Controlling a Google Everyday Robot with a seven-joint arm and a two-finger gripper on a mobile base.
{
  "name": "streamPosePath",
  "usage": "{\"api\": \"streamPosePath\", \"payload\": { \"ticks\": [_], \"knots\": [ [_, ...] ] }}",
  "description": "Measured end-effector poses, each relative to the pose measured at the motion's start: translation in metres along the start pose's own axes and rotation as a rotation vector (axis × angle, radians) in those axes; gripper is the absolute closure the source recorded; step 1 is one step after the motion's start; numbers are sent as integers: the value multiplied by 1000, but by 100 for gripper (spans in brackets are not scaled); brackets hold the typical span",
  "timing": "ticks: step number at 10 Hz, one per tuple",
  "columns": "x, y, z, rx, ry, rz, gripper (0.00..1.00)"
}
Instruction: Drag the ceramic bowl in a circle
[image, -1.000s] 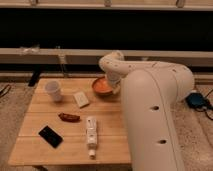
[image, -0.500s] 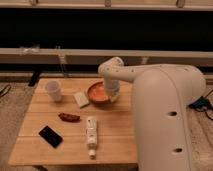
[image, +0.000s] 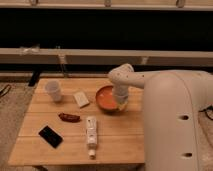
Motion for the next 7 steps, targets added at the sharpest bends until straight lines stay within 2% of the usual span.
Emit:
{"api": "streamPosePath", "payload": {
  "ticks": [2, 5, 6, 7],
  "knots": [
    [14, 5, 0, -2, 2, 38, 56],
    [23, -4, -10, 22, 2, 64, 26],
    [25, -8, -15, 35, 0, 65, 22],
    [27, -11, -18, 45, -5, 66, 22]
  ]
}}
